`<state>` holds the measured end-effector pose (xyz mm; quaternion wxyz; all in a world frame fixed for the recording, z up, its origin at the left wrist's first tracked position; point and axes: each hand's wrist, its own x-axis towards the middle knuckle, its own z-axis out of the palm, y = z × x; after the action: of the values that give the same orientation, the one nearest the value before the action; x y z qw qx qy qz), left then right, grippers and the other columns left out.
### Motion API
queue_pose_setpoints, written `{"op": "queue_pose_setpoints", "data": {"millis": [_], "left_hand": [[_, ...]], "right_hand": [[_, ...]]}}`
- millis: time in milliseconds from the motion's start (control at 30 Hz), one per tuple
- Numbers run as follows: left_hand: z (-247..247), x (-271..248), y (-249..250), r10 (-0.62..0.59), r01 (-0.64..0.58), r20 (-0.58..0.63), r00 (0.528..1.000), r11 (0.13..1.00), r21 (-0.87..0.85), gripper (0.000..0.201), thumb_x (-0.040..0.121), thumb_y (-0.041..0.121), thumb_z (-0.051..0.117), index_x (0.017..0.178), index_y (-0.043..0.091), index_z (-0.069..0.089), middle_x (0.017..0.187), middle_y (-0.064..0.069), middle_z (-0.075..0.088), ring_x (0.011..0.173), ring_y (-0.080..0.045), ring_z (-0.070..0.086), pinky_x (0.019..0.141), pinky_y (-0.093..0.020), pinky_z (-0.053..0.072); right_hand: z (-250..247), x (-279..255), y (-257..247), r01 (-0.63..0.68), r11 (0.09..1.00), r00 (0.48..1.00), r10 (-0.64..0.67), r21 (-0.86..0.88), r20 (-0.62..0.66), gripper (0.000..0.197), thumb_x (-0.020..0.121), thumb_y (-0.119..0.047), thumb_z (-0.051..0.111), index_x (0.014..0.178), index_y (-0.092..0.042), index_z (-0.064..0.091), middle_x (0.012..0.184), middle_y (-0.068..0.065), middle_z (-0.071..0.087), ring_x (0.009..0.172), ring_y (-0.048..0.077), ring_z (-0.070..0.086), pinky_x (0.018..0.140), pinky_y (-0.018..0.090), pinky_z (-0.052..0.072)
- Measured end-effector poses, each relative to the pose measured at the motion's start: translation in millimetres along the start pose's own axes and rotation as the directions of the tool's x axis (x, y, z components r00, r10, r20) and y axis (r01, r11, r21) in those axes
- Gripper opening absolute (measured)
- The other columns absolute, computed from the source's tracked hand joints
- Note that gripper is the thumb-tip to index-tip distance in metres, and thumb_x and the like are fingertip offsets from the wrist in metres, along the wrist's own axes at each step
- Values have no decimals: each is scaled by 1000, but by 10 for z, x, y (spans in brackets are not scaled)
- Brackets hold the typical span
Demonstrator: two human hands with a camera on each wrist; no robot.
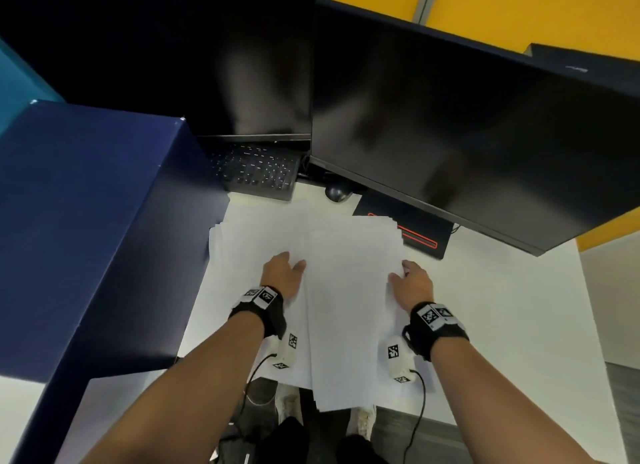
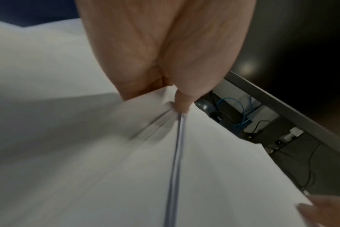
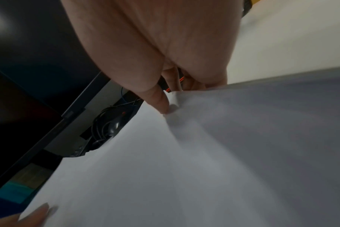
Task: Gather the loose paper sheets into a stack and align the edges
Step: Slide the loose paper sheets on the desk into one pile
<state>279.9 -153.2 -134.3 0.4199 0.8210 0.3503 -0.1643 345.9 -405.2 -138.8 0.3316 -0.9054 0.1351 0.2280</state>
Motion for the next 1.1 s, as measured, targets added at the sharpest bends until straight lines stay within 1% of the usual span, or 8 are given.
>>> {"op": "queue_pose_setpoints", "data": {"millis": [100, 233, 367, 600, 767, 933, 1033, 1100], "left_hand": [[-63, -117, -6, 18, -18, 10, 1000, 999, -33, 55, 102, 41, 44, 143, 4, 47, 147, -14, 52, 135, -30, 48, 109, -31, 36], [-245, -387, -379, -74, 14, 166, 983, 942, 336, 44, 94, 50, 52, 83, 10, 67, 99, -14, 74, 101, -31, 68, 89, -31, 50], [-43, -600, -583, -88, -21, 293, 952, 937, 348, 41, 96, 32, 54, 66, 8, 67, 75, -11, 76, 80, -27, 75, 83, -28, 57], [-39, -519, -486, -52, 12, 115, 992, 944, 330, 37, 99, 34, 41, 83, 8, 61, 97, -13, 71, 94, -30, 67, 78, -28, 47], [-96, -148, -75, 36, -31, -24, 999, 981, 189, 51, 98, 43, 52, 125, 0, 60, 127, -17, 65, 120, -33, 59, 101, -34, 44], [58, 131, 273, 141, -125, -62, 988, 969, 211, 23, 98, 20, 54, 108, 2, 63, 112, -17, 68, 103, -33, 64, 79, -31, 48], [58, 119, 231, 163, -151, -69, 984, 977, 149, 21, 95, 21, 60, 105, 3, 65, 105, -15, 69, 100, -33, 66, 75, -29, 47], [-48, 76, 68, 121, -115, -99, 988, 991, 64, 39, 91, 27, 65, 124, 6, 62, 117, -11, 68, 110, -29, 65, 91, -32, 52]], "right_hand": [[-176, -91, 76, -24, 999, 1000, 24, 33, -19, 48, 93, -25, 60, 136, -5, 55, 133, 15, 62, 123, 31, 58, 101, 28, 41], [-314, -379, 422, 10, 977, 1000, -9, -213, 7, 34, 93, -31, 60, 104, 0, 67, 104, 22, 68, 103, 36, 64, 86, 33, 46], [-21, -817, 588, 75, 926, 993, -34, -370, 116, 22, 98, -26, 49, 87, -8, 55, 94, 10, 62, 80, 17, 50, 70, 23, 36], [39, -761, 526, -13, 954, 997, 34, -299, 66, 39, 96, -35, 49, 90, 0, 66, 92, 11, 68, 83, 26, 60, 73, 26, 44], [-32, -198, 178, 26, 986, 999, -33, -163, -43, 46, 98, -34, 50, 105, 10, 62, 109, 31, 64, 102, 40, 61, 88, 36, 45], [64, 108, -258, 105, 968, 994, -98, -230, 43, 36, 101, -22, 42, 114, 7, 59, 118, 27, 60, 105, 38, 58, 86, 33, 43], [26, 188, -230, 116, 975, 993, -115, -187, 19, 28, 96, -24, 51, 102, 2, 59, 109, 24, 59, 87, 32, 56, 76, 28, 39], [-37, 207, -113, 104, 979, 994, -108, -174, -16, 24, 93, -27, 56, 83, -5, 55, 94, 20, 60, 85, 34, 59, 72, 28, 38]]}}
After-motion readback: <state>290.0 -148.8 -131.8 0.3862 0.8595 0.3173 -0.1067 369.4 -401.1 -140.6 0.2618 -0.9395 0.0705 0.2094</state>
